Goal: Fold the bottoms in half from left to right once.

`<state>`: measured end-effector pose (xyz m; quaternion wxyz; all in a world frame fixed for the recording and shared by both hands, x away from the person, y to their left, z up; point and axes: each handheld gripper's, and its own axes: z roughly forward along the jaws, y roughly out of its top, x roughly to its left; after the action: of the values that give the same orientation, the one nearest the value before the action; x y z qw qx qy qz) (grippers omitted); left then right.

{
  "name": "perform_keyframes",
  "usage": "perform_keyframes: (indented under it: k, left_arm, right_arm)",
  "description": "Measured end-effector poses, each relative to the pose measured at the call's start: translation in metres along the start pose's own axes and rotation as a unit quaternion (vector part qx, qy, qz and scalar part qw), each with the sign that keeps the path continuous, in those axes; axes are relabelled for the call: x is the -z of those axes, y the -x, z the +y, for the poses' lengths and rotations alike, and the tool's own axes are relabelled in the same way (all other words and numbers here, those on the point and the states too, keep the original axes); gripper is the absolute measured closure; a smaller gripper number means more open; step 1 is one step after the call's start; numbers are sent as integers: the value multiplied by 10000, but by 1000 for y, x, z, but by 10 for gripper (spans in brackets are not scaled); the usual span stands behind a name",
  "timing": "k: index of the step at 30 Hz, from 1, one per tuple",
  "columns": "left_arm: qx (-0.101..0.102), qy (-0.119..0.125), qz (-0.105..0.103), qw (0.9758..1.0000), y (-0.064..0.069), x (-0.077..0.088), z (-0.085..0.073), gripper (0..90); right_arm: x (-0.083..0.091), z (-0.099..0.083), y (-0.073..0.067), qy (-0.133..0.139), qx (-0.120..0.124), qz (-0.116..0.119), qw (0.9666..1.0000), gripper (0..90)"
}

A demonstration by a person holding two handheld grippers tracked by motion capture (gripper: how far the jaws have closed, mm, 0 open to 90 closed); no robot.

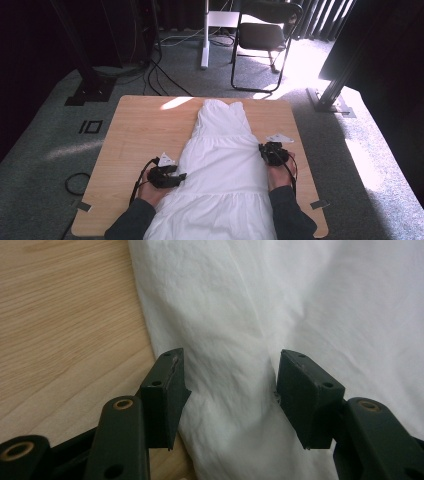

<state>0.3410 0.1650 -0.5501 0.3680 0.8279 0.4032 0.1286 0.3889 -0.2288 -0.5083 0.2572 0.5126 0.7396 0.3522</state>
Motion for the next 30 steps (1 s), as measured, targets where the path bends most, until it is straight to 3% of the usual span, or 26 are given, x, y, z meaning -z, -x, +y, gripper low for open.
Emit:
perform_keyframes:
  k: [2,4,8,12,16,19,22,23,26,30]
  left_arm:
    - [29,18,-5,10000,0,2,2,462]
    - [20,103,34,9999,-3,5,7,458]
    - [-16,312,160,9994,-12,7,35,443]
    - [-12,278,344,9990,-22,-18,65,430]
    - [134,39,397,9991,-31,-53,78,429]
    - [142,-204,411,9988,-33,-66,76,503]
    - [44,-252,195,9995,-31,-62,74,742]
    - [-43,-294,177,9994,-30,-60,72,773]
    - [18,-277,78,9996,-26,-50,61,804]
    - [-21,-160,-69,9998,-17,-29,35,804]
  right_arm:
    - [-17,-14,6,-315,-154,76,9994,883]
    - [-29,-24,8,-461,-271,176,9984,879]
    - [-35,-29,6,-488,-270,163,9983,873]
    - [-36,-28,4,-521,-162,94,9985,867]
    - [-36,-28,5,-517,-210,121,9984,866]
    - [-36,-29,5,-507,-211,147,9984,865]
    - [-35,-31,6,-480,-269,183,9983,865]
    - [-34,-31,5,-482,-257,199,9983,865]
    - [-27,-37,-1,-488,-256,294,9980,864]
    - [-9,-51,-13,-499,-36,435,9978,864]
